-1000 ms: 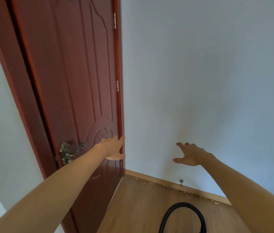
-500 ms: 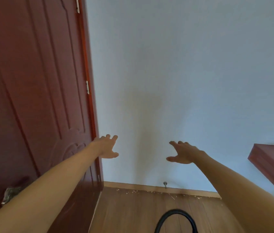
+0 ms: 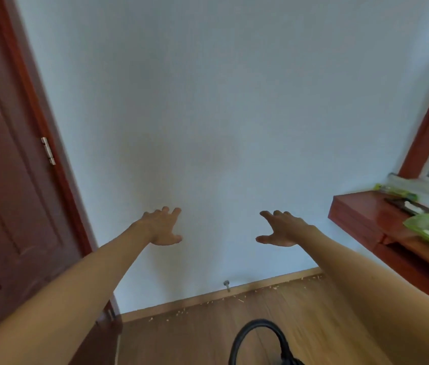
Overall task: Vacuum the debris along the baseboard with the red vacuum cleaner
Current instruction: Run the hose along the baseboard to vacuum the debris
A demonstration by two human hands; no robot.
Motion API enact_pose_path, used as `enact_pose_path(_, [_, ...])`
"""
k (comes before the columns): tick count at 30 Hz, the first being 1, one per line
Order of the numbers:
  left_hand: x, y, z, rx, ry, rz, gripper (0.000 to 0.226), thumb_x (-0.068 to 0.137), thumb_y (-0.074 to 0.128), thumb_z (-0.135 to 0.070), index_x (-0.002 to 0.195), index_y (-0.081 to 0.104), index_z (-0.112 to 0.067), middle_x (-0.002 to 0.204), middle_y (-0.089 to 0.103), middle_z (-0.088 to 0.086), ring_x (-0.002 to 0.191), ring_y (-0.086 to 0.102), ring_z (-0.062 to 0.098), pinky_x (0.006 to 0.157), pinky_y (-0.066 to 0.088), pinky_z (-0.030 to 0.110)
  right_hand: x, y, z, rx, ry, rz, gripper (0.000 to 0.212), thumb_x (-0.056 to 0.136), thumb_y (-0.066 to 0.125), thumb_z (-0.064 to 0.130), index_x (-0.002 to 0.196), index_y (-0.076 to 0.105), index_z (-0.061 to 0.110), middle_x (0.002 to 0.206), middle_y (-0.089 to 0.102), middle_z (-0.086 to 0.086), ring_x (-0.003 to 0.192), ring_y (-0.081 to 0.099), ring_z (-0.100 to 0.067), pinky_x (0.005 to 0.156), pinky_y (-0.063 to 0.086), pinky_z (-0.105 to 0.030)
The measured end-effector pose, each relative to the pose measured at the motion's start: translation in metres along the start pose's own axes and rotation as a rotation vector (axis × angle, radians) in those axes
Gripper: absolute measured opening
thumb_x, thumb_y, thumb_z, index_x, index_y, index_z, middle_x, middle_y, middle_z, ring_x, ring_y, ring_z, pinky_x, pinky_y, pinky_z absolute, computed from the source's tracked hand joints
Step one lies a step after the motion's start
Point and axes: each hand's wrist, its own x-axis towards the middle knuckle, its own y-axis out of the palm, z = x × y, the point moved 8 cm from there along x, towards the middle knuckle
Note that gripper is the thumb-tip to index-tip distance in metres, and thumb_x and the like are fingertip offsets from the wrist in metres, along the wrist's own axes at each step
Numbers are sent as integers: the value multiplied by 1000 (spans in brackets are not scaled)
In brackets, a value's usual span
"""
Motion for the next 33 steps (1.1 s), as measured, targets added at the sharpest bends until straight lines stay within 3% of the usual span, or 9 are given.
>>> enact_pose_path(9, [102,-14,-82,37,169,8,89,92,49,-59,156,4,-18,156,24,17,138,36,35,110,34,51,32,9,-102,32,163,9,88,89,53,67,157,16,25,150,40,-11,137,40,-33,105,43,-50])
enact_pose_path(17, [176,-34,-158,79,272,11,85,93,50,-57,155,7,-19,148,33,15,130,44,33,106,38,48,43,18,-198,112,285,7,87,90,54,65,157,16,25,153,38,-11,137,41,-32,105,44,-47])
enact_pose_path(23, [218,-38,-225,86,377,26,84,93,50,-56,155,7,-21,147,34,14,128,46,32,105,39,48,14,39,-262,159,401,28,89,89,52,68,158,12,28,155,36,-9,139,38,-32,107,41,-49])
enact_pose_path(33, [270,-11,-370,91,695,60,85,92,50,-58,155,6,-23,147,37,13,128,47,32,105,40,47,-55,94,-352,237,720,138,92,89,53,69,159,11,25,156,34,-11,139,39,-34,110,40,-51])
